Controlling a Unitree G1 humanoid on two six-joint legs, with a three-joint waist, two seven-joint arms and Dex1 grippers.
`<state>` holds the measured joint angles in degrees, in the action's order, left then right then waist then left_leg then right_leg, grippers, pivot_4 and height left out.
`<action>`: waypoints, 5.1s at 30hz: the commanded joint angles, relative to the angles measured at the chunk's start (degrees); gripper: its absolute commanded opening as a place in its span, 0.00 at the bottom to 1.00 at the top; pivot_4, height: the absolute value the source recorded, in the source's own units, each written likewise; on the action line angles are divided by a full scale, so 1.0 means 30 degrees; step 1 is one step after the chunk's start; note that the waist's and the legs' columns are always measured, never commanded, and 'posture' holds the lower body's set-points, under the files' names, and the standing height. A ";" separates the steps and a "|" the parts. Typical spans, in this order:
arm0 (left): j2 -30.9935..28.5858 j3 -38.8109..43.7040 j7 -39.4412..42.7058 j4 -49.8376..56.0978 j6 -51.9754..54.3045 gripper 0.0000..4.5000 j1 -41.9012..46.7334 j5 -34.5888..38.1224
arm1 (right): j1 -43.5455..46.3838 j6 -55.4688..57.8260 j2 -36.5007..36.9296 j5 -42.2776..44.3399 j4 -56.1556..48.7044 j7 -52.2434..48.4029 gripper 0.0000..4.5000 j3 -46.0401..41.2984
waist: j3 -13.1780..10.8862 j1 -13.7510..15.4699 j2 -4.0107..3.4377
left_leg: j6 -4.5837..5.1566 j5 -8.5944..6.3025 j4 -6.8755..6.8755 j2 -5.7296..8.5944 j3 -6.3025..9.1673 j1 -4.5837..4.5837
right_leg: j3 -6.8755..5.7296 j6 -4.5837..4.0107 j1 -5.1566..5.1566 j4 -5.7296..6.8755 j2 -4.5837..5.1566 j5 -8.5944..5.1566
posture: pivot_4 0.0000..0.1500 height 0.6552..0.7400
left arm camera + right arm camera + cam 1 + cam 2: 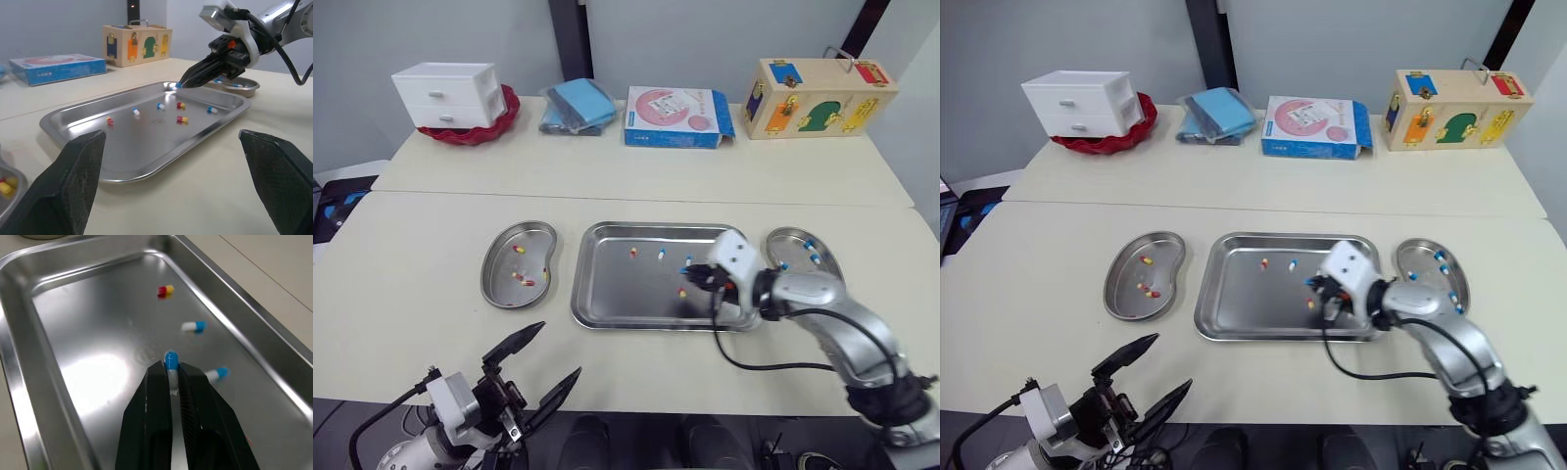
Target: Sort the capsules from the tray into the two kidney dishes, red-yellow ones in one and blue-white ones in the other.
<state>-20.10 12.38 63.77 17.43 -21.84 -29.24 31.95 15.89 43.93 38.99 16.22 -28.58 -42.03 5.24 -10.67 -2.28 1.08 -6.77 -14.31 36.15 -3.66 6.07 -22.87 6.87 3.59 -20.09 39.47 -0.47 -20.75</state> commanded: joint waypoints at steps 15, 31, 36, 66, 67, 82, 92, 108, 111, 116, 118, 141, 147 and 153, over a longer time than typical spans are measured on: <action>-0.0954 -0.2244 0.2847 0.0059 -0.0622 1.00 0.1927 0.1340 | -0.4350 -0.2025 0.3908 0.0863 0.2871 -0.1426 0.00 -0.8110 | 0.0013 -0.0058 -0.0023 | 0.0005 0.0002 0.0007 0.0000 -0.0048 0.0051 | 0.0049 0.0001 0.0042 0.0000 -0.0005 0.0001 | 1.00 1.00; -0.1014 -0.2388 0.1869 0.0711 -0.0492 1.00 0.1584 0.1033 | -0.4143 -0.3160 0.3953 0.0216 0.4843 -0.1121 0.00 -0.7496 | 0.0014 -0.0022 -0.0029 | 0.0005 0.0002 0.0012 -0.0001 -0.0049 0.0052 | 0.0051 0.0001 0.0048 -0.0003 -0.0005 0.0001 | 1.00 1.00; -0.1026 -0.2554 0.1515 0.0806 -0.0539 1.00 0.1450 0.0968 | -0.4146 -0.3322 0.4075 0.0299 0.4995 -0.1321 0.21 -0.7539 | 0.0014 -0.0001 -0.0029 | 0.0004 0.0002 0.0017 0.0000 -0.0047 0.0055 | 0.0049 0.0001 0.0054 0.0000 -0.0004 0.0001 | 1.00 1.00; -0.7359 0.4908 -0.4940 0.1700 0.8524 1.00 0.0257 0.0691 | -1.0888 -1.0237 0.4170 0.3382 0.5228 -1.0116 0.99 -1.2338 | -0.0002 0.0146 -0.0023 | 0.0009 -0.0001 0.0007 -0.0007 -0.0011 0.0208 | 0.0011 0.0015 0.0283 -0.0124 -0.0005 0.0003 | 1.00 1.00; -0.8027 0.5809 -0.5040 0.1272 0.9325 1.00 0.0137 0.0643 | -1.1136 -1.0948 0.4320 0.3078 0.5884 -1.0459 0.99 -1.2345 | -0.0003 0.0141 -0.0023 | 0.0009 -0.0001 0.0007 -0.0006 -0.0020 0.0215 | 0.0018 0.0015 0.0283 -0.0124 -0.0001 0.0003 | 1.00 1.00; -1.3673 0.9143 -0.1230 -0.8142 1.0736 1.00 0.1054 -0.3340 | -1.0067 -1.5402 0.4673 0.1959 1.1768 -1.1996 0.99 -1.0921 | -0.0022 -0.0166 -0.0036 | 0.0008 -0.0005 -0.0053 -0.0013 -0.0106 0.0306 | 0.0075 0.0013 0.0301 -0.0140 0.0003 -0.0001 | 1.00 1.00; -1.3467 0.8516 -0.0387 -0.8582 1.0709 1.00 0.2187 -0.4161 | -0.9954 -1.5904 0.4527 0.2166 1.2040 -1.1688 0.99 -1.0606 | -0.0030 -0.0259 -0.0050 | 0.0008 -0.0005 -0.0061 -0.0016 -0.0103 0.0306 | 0.0073 0.0013 0.0298 -0.0139 0.0002 -0.0001 | 1.00 1.00; -1.2267 0.6548 -0.0254 -0.5961 1.0764 1.00 0.4746 -0.3746 | -1.2553 -1.7077 -0.0423 0.4603 0.5477 -1.0251 0.99 -0.9768 | -0.0028 -0.0202 -0.0050 | 0.0006 -0.0005 -0.0059 -0.0017 -0.0085 0.0286 | 0.0061 0.0013 0.0301 -0.0127 0.0004 0.0000 | 1.00 1.00; -1.2245 0.5914 -0.0303 -0.5178 1.1423 1.00 0.5608 -0.3432 | -1.3127 -1.7004 -0.1207 0.4972 0.4129 -0.9849 0.99 -0.9050 | -0.0025 -0.0162 -0.0046 | 0.0005 -0.0004 -0.0055 -0.0022 -0.0074 0.0293 | 0.0050 0.0011 0.0302 -0.0118 0.0001 0.0001 | 1.00 1.00; -1.1977 0.2973 -0.0305 -0.3319 1.2837 1.00 0.8807 -0.2846 | -1.3562 -1.7344 -0.2250 0.4765 0.2797 -0.9058 0.99 -0.7683 | -0.0020 0.0014 -0.0049 | 0.0003 -0.0002 -0.0047 -0.0018 -0.0054 0.0290 | 0.0034 0.0012 0.0309 -0.0111 0.0000 0.0001 | 1.00 1.00; -1.1888 0.2426 -0.0356 -0.3282 1.3163 1.00 0.9733 -0.2757 | -1.3524 -1.7543 -0.2262 0.4517 0.2736 -0.8853 0.99 -0.7564 | -0.0021 0.0094 -0.0050 | 0.0003 -0.0002 -0.0035 -0.0016 -0.0065 0.0290 | 0.0043 0.0014 0.0308 -0.0104 0.0000 0.0003 | 1.00 1.00; -0.9181 -0.5000 -0.1498 -0.2186 1.5540 1.00 1.6447 -0.4569 | -1.4528 -1.9756 -0.3957 0.6162 0.2979 -0.7756 0.99 -0.7793 | -0.0027 0.0191 -0.0066 | 0.0003 -0.0001 -0.0025 -0.0012 -0.0039 0.0289 | 0.0027 0.0010 0.0317 -0.0092 -0.0008 0.0003 | 1.00 1.00; -0.6591 -0.6793 -0.3161 -0.4517 1.5207 1.00 1.9308 -0.6468 | -1.4893 -1.9486 -0.3935 0.5793 0.2616 -0.7081 0.99 -0.7529 | -0.0020 0.0195 -0.0075 | 0.0004 -0.0001 -0.0015 -0.0005 -0.0032 0.0286 | 0.0026 0.0010 0.0318 -0.0083 -0.0010 0.0003 | 1.00 1.00; -0.4714 -0.8347 -0.3617 -0.7861 1.4950 1.00 2.1244 -0.7999 | -1.5280 -1.9399 -0.4141 0.5372 0.2054 -0.6177 0.99 -0.7193 | -0.0016 0.0174 -0.0078 | 0.0004 0.0000 -0.0009 0.0003 -0.0024 0.0284 | 0.0021 0.0010 0.0319 -0.0078 -0.0010 0.0003 | 1.00 1.00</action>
<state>-34.57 -12.07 53.14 -5.08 24.36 33.69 9.13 -29.14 -13.85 26.71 32.58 -20.22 -61.18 -16.36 -10.72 -1.75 0.85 -6.76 -14.31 36.12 -3.66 6.00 -22.02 6.93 3.62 -19.14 39.23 -0.50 -20.75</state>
